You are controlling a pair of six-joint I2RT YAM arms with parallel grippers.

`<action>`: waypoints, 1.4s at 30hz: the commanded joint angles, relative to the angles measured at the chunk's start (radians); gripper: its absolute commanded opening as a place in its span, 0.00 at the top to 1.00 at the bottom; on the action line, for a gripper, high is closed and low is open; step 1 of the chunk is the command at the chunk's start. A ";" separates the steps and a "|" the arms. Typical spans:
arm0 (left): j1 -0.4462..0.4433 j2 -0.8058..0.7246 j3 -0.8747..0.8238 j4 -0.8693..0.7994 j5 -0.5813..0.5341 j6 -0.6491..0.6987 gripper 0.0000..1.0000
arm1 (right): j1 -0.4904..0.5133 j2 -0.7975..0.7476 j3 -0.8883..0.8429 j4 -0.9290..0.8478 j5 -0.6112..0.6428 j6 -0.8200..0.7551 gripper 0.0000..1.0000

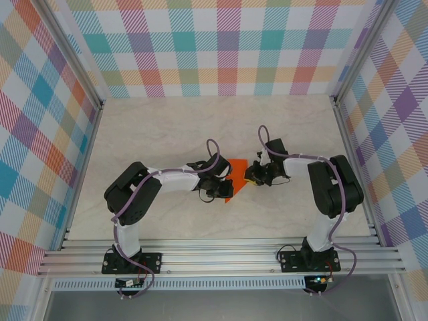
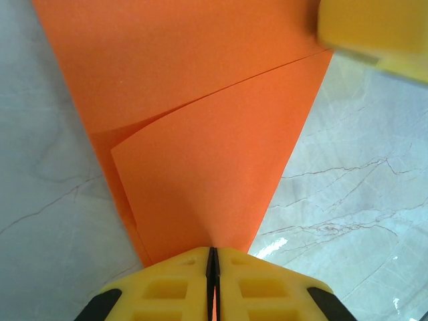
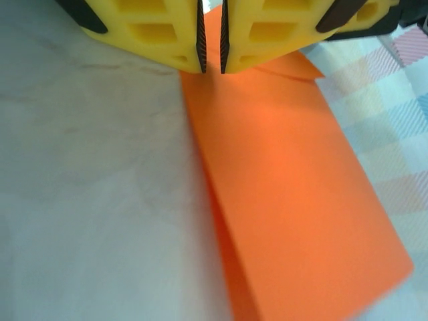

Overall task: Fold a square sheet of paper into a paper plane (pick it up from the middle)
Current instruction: Third fold the triangle at the center of the table.

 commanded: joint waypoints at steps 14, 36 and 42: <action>-0.009 -0.009 -0.037 -0.104 -0.019 0.008 0.88 | 0.072 -0.032 0.006 0.048 -0.161 -0.001 0.81; -0.009 -0.032 0.062 -0.080 0.159 0.020 0.74 | 0.089 0.091 0.030 -0.052 -0.015 -0.061 0.85; -0.010 0.029 0.066 -0.115 0.147 0.011 0.76 | 0.089 0.093 0.032 -0.061 -0.007 -0.064 0.86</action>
